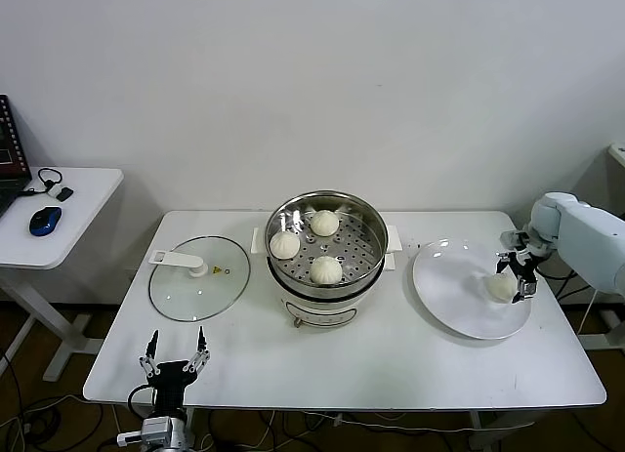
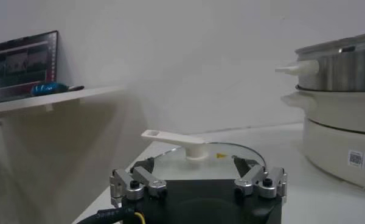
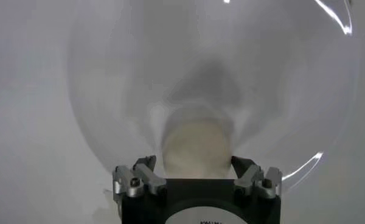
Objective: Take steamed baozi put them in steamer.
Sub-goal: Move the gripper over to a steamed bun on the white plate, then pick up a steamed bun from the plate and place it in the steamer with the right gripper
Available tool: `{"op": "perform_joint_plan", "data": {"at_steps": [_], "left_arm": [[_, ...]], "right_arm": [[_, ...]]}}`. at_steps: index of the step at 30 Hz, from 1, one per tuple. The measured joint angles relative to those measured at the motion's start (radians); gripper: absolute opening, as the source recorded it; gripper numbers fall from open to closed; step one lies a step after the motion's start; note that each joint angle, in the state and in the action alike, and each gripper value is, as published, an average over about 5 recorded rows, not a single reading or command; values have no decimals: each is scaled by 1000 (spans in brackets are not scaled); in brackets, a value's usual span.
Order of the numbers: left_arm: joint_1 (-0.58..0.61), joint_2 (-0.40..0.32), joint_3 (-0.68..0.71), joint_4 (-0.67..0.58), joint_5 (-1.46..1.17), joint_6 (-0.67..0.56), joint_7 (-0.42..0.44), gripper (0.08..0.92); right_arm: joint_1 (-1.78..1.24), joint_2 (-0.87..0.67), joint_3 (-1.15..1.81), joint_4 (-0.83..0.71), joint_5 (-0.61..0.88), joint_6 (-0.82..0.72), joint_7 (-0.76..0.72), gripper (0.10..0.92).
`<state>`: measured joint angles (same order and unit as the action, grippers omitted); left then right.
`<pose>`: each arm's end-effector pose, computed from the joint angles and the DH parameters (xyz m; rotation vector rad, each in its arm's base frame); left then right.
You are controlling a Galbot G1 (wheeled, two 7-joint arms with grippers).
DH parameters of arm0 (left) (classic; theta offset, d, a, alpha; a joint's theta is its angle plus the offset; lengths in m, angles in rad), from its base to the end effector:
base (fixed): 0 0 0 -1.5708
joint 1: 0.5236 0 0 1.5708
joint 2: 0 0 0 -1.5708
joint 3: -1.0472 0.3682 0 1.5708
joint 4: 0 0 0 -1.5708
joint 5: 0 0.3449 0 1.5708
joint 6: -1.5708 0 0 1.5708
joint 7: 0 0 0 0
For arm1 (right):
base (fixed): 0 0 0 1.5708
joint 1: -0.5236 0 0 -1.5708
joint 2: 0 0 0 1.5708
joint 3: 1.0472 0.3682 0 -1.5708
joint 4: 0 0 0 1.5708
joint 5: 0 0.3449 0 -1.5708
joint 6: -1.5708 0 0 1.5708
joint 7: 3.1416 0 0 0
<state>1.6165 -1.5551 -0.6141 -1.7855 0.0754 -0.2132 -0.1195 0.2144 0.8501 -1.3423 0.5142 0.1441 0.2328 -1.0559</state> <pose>0.1241 0.0351 -0.4287 0.2555 -2.9880 -0.2073 0.5655 -0.3192 -0.2324 1.1746 -1.1673 1.3029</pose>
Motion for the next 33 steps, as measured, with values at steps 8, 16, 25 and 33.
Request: {"op": "perform_joint_plan", "data": {"at_steps": [8,16,25,33], "left_arm": [[1,-3,4,2,0,-1,-1,823],[1,-3,4,-2,-1,-1,-1,823],[-2,10,14,-4,-10,-1,-1,823],[0,21,28,-4,-7,-1,0,823]], "right_arm": [[-2,2,12,-7,-9,0,2,572],[28,-17,-8,27,-2,-14,3,511],[217,-79,-181,224,102,-73,23,521],[523,-86,-427,512,272,-176,62,518]]}}
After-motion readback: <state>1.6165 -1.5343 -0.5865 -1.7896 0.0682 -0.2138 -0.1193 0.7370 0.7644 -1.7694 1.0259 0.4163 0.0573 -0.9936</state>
